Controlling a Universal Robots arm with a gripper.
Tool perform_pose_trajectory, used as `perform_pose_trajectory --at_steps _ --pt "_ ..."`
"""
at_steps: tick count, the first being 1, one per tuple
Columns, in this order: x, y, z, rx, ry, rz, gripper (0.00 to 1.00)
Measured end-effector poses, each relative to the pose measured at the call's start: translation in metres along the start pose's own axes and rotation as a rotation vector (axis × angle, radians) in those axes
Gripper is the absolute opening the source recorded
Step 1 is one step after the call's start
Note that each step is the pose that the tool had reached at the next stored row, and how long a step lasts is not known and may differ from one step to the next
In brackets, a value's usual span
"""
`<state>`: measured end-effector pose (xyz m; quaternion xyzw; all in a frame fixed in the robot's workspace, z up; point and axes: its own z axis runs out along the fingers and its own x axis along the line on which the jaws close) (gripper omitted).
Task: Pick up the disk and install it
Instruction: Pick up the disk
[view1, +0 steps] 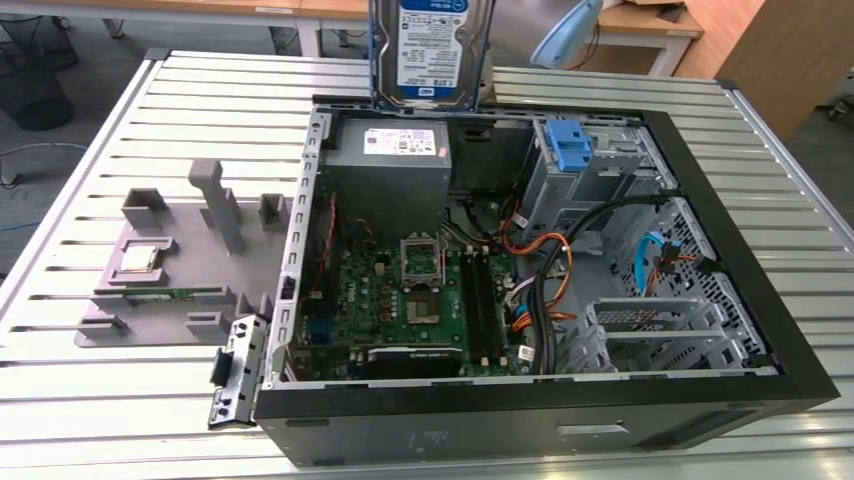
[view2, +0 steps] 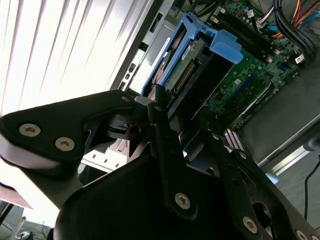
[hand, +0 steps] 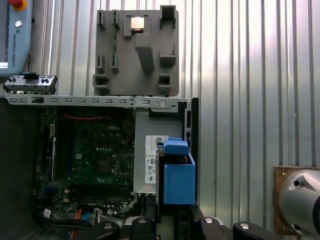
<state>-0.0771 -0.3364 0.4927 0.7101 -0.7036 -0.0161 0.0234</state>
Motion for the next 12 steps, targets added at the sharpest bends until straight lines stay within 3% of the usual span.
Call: perform_pose_trajectory --at_steps 12 --pt "-0.0008 -0.0258 -0.0001 0.0 0.0 0.0 0.35"
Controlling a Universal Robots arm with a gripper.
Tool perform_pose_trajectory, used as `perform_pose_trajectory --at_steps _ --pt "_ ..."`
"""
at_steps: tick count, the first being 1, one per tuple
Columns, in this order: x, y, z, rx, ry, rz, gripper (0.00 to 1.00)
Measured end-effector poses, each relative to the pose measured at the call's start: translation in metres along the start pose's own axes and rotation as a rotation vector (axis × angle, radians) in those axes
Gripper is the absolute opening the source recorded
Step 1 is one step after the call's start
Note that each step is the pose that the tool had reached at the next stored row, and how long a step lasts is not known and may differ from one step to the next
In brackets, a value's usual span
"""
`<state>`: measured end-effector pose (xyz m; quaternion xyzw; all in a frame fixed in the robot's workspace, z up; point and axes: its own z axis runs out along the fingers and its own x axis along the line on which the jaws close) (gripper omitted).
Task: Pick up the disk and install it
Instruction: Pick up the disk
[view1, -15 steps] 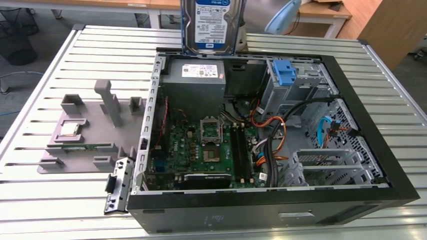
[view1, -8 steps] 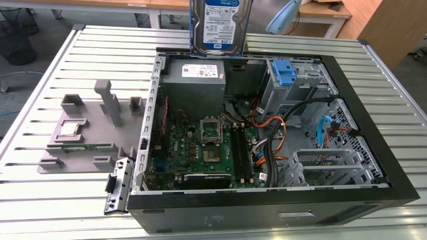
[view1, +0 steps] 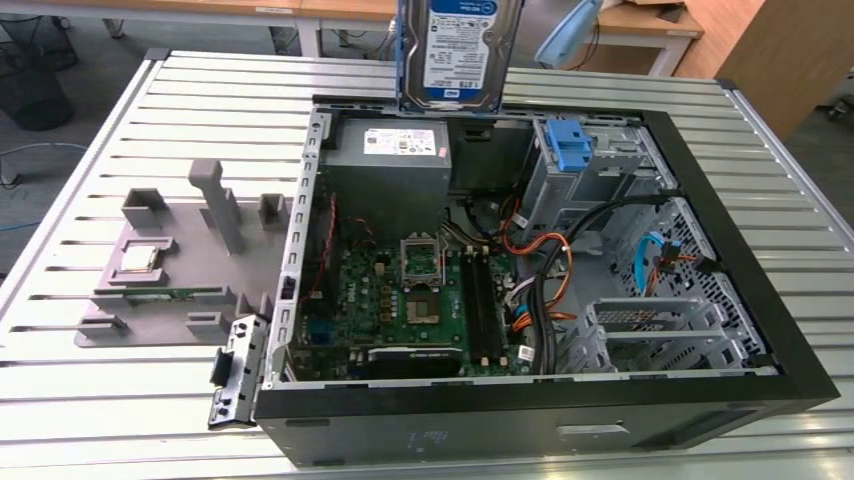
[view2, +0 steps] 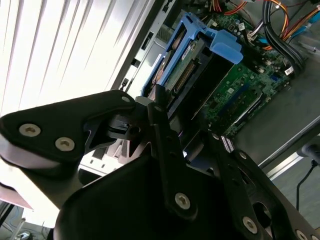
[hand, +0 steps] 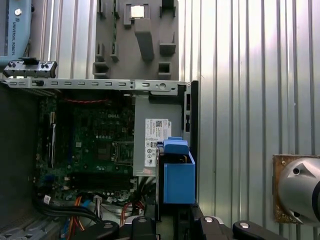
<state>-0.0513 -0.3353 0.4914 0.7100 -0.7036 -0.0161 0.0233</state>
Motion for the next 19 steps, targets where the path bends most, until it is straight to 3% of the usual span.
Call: perform_pose_trajectory --at_steps 7,19 --pt "-0.0004 -0.0121 -0.0001 0.0 0.0 0.0 0.35" --pt "0.0004 -0.0161 0.0004 -0.0001 0.0001 0.0 0.35"
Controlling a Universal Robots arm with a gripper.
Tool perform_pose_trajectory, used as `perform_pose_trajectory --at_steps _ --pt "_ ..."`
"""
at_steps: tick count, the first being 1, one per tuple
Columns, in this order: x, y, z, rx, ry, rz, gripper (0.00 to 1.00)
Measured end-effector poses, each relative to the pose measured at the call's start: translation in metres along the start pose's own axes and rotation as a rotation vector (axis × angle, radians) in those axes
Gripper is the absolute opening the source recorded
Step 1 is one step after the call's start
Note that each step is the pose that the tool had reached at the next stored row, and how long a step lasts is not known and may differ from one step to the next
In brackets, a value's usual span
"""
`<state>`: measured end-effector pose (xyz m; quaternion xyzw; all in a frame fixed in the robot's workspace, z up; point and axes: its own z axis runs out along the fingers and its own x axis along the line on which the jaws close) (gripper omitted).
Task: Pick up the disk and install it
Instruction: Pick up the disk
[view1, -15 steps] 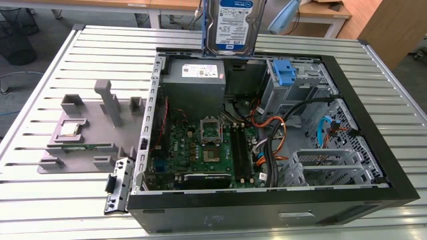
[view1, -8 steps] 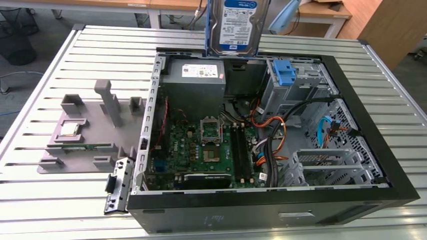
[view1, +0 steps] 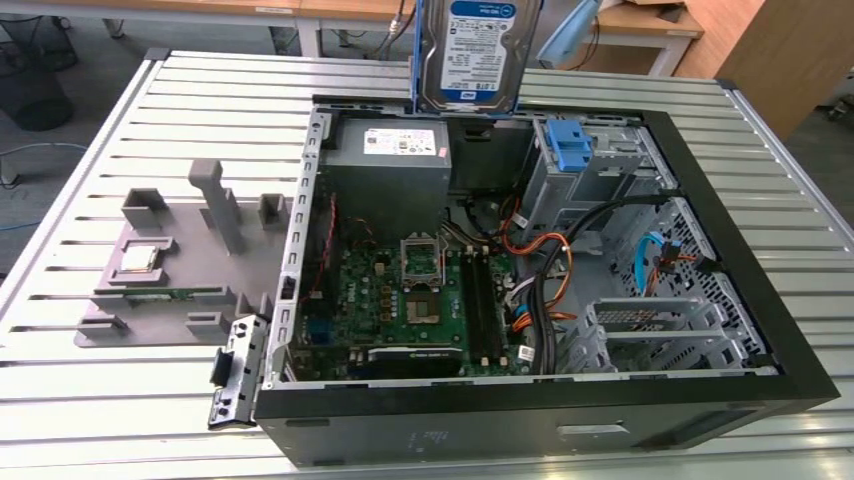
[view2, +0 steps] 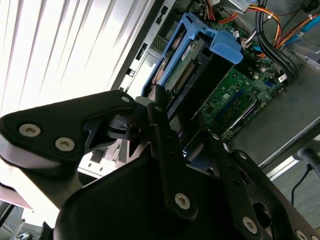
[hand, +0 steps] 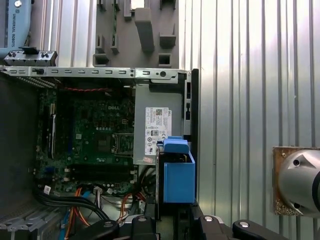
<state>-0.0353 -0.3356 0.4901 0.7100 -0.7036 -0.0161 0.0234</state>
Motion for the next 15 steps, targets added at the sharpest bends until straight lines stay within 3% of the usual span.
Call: perform_pose_trajectory --at_steps 15 --pt "0.0056 -0.0002 0.0004 0.0001 0.0 0.0 0.35"
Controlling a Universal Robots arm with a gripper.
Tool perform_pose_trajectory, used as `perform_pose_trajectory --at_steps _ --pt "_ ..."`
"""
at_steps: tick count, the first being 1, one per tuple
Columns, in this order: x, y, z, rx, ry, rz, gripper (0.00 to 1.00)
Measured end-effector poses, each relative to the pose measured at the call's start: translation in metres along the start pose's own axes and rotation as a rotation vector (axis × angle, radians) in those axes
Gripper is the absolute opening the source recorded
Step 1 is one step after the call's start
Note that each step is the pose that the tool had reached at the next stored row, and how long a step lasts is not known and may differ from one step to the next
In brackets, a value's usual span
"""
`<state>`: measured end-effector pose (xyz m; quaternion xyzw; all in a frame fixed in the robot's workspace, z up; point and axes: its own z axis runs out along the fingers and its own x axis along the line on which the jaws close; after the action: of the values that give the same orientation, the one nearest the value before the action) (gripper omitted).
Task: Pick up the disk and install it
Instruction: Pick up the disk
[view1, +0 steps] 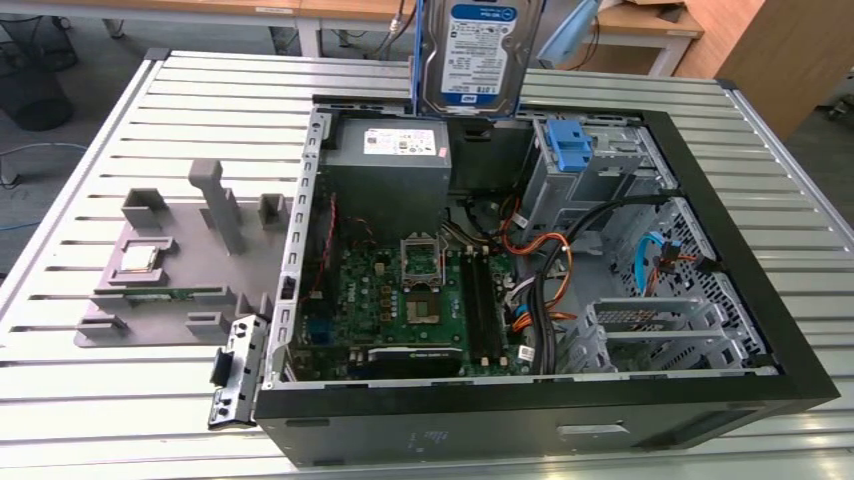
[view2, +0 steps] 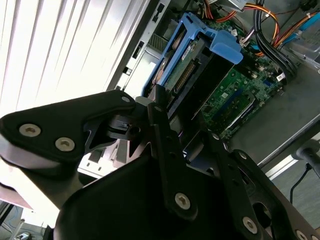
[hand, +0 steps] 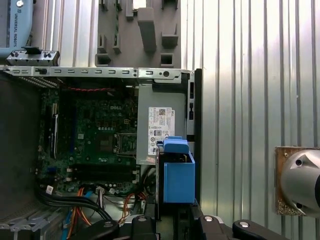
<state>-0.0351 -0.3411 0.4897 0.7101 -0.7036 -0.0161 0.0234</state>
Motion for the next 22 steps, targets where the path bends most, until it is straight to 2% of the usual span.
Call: perform_pose_trajectory --at_steps 22 --pt "0.0098 0.0 0.0008 0.0 0.0001 0.0 0.35"
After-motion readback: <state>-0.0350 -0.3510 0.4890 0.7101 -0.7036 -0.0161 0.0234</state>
